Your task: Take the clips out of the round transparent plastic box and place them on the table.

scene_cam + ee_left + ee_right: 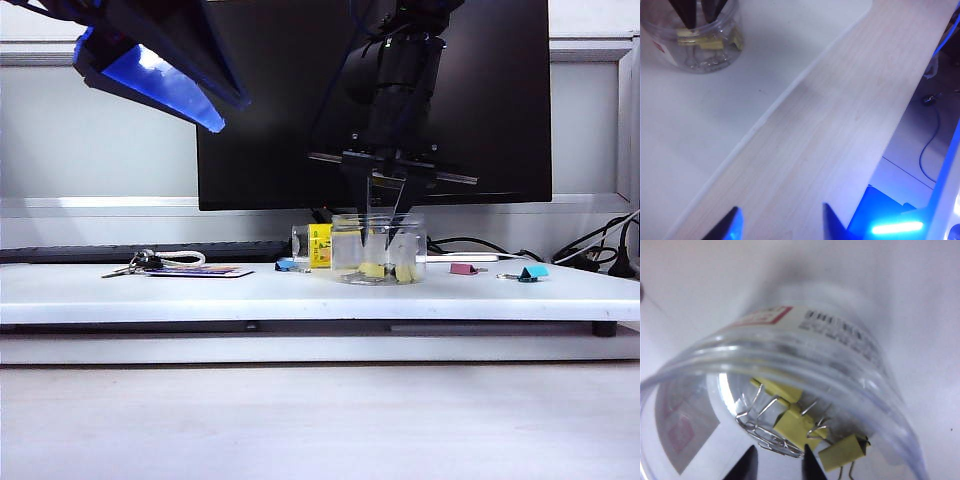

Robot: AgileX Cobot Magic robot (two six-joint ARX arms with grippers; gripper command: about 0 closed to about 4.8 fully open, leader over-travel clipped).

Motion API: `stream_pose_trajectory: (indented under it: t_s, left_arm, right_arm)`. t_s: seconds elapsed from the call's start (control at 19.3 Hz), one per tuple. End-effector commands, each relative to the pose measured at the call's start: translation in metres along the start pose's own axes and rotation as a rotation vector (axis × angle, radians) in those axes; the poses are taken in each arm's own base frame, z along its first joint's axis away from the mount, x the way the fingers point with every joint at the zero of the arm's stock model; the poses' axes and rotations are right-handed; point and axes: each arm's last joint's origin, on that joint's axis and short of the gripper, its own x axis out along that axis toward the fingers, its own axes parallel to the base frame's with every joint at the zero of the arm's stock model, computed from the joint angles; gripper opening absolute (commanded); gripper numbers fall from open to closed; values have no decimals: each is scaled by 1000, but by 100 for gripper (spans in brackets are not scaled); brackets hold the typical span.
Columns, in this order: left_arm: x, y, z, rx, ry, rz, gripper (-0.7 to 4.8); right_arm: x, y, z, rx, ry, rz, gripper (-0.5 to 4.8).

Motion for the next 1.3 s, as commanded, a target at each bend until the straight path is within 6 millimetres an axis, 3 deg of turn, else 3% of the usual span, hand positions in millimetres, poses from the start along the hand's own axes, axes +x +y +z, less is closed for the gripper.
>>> stream_pose_trajectory:
  t_s: [0.05,0.57,0.93,1.19,1.3]
  left_arm:
    - [-1,-1,1,0,-6,-5,214]
    - [-1,-1,0,-6,10,-7,214]
    - [-1,-1,0,-5,9,-7,214]
    - [-1,-1,0,-5,9,-7,214]
    - [-1,-1,0,-1,9,-7,214]
  right_arm:
    - [0,0,0,29,-18,-23,117]
    - [25,-2,6,115,-14,-103,118]
    - [26,-1,9,103,-51,-95,116]
    - [26,1,11,75,-72,-86,52]
    - [26,1,11,68,-75,-83,52]
